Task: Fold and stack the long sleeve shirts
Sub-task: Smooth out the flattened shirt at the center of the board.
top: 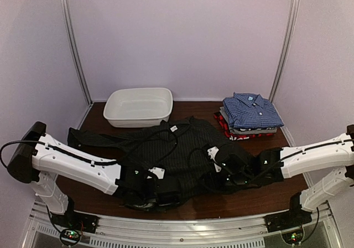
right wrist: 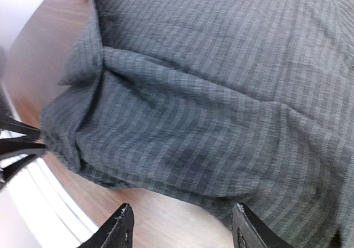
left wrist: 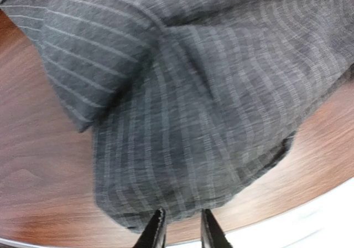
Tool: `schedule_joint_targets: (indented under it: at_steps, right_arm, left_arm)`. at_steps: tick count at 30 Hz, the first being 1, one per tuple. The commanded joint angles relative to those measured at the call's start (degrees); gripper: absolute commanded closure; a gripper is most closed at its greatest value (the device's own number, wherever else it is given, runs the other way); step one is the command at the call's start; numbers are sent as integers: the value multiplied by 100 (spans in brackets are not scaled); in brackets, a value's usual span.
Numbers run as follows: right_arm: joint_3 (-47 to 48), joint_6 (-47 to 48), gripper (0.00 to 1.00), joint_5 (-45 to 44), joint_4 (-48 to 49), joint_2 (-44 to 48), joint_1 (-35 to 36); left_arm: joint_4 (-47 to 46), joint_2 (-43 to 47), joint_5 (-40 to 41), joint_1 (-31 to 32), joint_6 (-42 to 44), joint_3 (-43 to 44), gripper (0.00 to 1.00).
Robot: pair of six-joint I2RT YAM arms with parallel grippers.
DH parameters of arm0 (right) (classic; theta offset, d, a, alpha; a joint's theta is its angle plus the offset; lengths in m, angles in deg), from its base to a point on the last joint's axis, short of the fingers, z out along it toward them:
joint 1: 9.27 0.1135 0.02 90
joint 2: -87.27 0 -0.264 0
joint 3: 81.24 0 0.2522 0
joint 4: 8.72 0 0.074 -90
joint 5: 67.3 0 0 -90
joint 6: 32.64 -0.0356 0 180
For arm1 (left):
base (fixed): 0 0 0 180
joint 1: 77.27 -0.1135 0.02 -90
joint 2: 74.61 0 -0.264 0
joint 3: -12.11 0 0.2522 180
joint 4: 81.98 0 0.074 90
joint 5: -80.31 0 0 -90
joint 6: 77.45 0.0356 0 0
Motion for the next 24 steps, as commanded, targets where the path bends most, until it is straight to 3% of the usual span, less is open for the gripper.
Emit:
schedule_joint_targets:
  at_steps: [1, 6, 13, 24]
  right_arm:
    - [186, -79, 43, 417, 631, -304, 100]
    - [114, -127, 46, 493, 1164, -788, 94]
    - [-96, -454, 51, 491, 1646, -1305, 66]
    - [-353, -668, 54, 759, 2019, -1469, 57]
  left_arm:
    - [-494, -186, -64, -167, 276, 340, 73]
    - [-724, -387, 13, -488, 387, 432, 63]
    - [-964, -449, -31, -915, 657, 264, 57]
    - [-1408, -585, -424, -1070, 858, -45, 68]
